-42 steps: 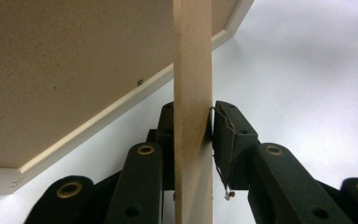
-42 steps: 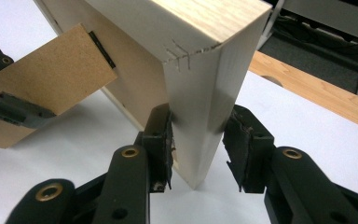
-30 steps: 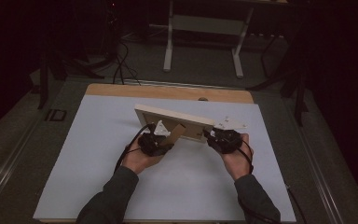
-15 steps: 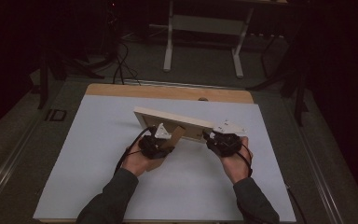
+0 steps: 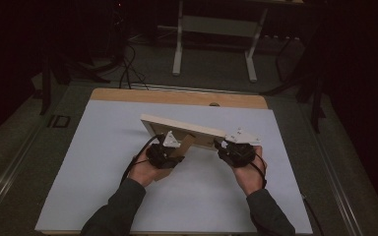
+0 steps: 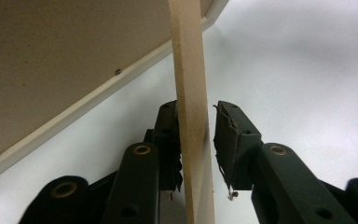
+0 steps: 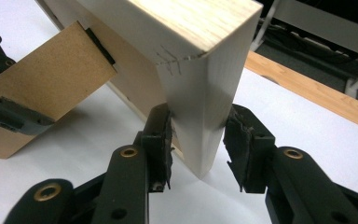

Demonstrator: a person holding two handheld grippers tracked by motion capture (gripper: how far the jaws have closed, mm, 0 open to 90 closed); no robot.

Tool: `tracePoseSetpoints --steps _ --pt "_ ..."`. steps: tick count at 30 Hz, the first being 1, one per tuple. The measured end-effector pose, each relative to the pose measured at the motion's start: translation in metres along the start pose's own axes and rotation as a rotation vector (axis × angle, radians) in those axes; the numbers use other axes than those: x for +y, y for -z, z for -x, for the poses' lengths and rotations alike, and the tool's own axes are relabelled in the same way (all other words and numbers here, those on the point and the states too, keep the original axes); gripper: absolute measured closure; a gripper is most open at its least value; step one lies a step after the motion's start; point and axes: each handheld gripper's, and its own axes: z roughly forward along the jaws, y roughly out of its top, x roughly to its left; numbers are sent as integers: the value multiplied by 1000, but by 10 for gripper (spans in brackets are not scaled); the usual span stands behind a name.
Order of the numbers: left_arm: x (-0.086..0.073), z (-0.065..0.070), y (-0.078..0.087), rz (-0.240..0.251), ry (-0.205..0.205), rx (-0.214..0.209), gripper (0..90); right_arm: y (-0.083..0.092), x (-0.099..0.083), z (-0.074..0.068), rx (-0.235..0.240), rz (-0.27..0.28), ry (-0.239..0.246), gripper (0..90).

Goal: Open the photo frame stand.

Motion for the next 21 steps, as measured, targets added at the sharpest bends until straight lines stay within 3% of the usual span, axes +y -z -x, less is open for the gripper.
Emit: tracePoseSetpoints --steps 4,21 --pt "0 -1 2 8 3 -1 678 -1 -1 4 31 2 -31 603" --pt "-1 -3 7 37 13 -12 636 0 -1 7 81 -2 -28 529"
